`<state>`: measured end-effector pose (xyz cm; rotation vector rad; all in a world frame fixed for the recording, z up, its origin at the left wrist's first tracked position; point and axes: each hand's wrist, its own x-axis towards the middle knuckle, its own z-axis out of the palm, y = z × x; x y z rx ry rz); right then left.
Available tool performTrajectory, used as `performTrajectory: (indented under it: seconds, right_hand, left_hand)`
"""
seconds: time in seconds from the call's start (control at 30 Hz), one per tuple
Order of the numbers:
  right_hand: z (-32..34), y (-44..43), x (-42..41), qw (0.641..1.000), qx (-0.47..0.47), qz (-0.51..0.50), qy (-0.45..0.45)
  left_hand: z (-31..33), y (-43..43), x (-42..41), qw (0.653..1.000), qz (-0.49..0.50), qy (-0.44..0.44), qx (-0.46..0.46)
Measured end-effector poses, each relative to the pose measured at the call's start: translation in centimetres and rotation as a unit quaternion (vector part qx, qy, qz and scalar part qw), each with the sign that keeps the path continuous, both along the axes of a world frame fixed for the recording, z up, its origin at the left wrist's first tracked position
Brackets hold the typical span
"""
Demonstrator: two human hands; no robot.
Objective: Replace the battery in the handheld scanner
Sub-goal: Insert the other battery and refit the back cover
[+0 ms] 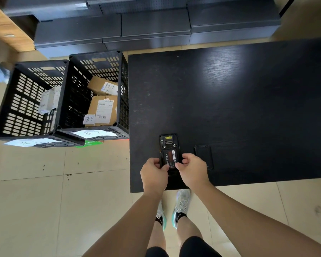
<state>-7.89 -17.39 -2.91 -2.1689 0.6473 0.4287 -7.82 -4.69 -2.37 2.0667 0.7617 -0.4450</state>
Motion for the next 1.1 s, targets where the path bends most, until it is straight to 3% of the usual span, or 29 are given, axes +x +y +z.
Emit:
performTrajectory:
  seconds: [0.8,0.97,1.1]
  right_hand:
    - [-1.3,-0.3,0.1,0.999,0.018,-0.023,0.019]
    - [-0.2,-1.5,-0.3,1.000,0.004,-0.016,0.015]
    - [0.8,-5.7,-1.0,0.997,-0.029,-0.064,0.020]
  left_hand:
    - [-1.1,0.0,0.5,0.999,-0.028,0.014,0.015]
    - [1.1,-1.5,0.4,0.998,-0.026,-0.042,0.036]
    - [2.4,-6.0,-0.2,0.992,-0.108,-0.063,-0.013]
